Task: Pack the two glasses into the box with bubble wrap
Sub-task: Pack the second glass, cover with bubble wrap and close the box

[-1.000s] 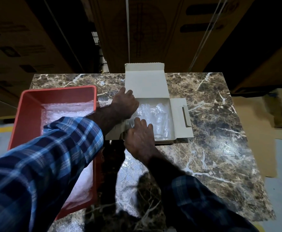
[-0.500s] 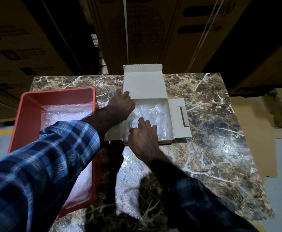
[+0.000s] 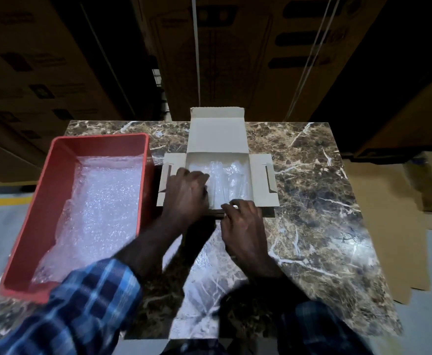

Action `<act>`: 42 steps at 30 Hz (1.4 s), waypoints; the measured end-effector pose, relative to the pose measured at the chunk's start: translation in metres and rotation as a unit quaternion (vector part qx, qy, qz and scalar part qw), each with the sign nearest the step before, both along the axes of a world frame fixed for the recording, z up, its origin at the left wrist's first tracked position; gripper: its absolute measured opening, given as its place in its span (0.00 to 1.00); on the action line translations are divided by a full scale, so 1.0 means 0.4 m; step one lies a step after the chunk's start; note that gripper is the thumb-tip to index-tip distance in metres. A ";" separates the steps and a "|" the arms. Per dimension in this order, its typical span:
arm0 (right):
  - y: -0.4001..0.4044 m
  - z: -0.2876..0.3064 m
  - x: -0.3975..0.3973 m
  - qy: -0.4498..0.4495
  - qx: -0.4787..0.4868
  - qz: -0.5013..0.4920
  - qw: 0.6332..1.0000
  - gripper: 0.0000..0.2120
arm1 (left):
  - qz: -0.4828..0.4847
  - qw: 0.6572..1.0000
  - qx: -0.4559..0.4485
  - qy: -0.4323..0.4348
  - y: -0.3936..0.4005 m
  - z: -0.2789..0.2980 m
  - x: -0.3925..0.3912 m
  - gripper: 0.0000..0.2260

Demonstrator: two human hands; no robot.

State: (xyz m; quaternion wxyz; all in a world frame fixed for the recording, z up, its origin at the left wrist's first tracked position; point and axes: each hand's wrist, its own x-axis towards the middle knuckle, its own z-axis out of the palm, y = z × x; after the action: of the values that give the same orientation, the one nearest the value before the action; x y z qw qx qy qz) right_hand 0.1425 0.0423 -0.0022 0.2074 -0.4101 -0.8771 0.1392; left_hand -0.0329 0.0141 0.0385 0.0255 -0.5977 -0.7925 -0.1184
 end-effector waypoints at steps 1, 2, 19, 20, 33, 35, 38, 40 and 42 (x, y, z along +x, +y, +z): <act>-0.008 0.001 0.017 0.000 0.004 0.005 1.000 0.15 | 0.003 0.999 0.033 -0.016 -0.037 -0.011 0.032 0.14; -0.016 0.002 0.031 0.000 0.007 0.010 1.000 0.15 | 0.010 0.998 0.063 -0.025 -0.076 -0.025 0.066 0.15; -0.203 -0.187 0.273 -0.202 -0.024 0.151 0.967 0.28 | 0.088 0.987 -0.112 -0.071 -0.446 -0.286 0.322 0.29; -0.202 -0.186 0.272 -0.203 -0.022 0.152 0.967 0.28 | 0.089 0.987 -0.118 -0.070 -0.445 -0.280 0.322 0.29; -0.194 0.154 -0.031 0.050 -0.017 0.178 0.983 0.16 | 0.046 0.983 -0.132 -0.122 -0.458 -0.242 0.281 0.29; -0.226 0.212 -0.124 0.085 0.022 0.211 0.974 0.12 | 0.011 0.985 -0.129 -0.116 -0.482 -0.253 0.258 0.22; -0.287 0.258 -0.254 0.050 0.007 0.274 0.960 0.11 | -0.038 0.989 -0.051 -0.133 -0.510 -0.258 0.224 0.15; -0.329 0.254 -0.326 -0.025 -0.014 0.306 0.952 0.13 | -0.053 0.990 -0.011 -0.130 -0.547 -0.262 0.190 0.13; -0.368 0.231 -0.385 -0.096 -0.051 0.312 0.944 0.16 | -0.056 0.994 0.005 -0.097 -0.606 -0.274 0.143 0.09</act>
State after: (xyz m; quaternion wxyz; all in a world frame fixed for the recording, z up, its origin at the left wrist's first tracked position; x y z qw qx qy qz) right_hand -0.0114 -0.1047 0.0901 0.0474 -0.1375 -0.9686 0.2019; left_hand 0.0244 -0.2284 -0.0712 -0.0547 -0.6265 -0.7560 -0.1813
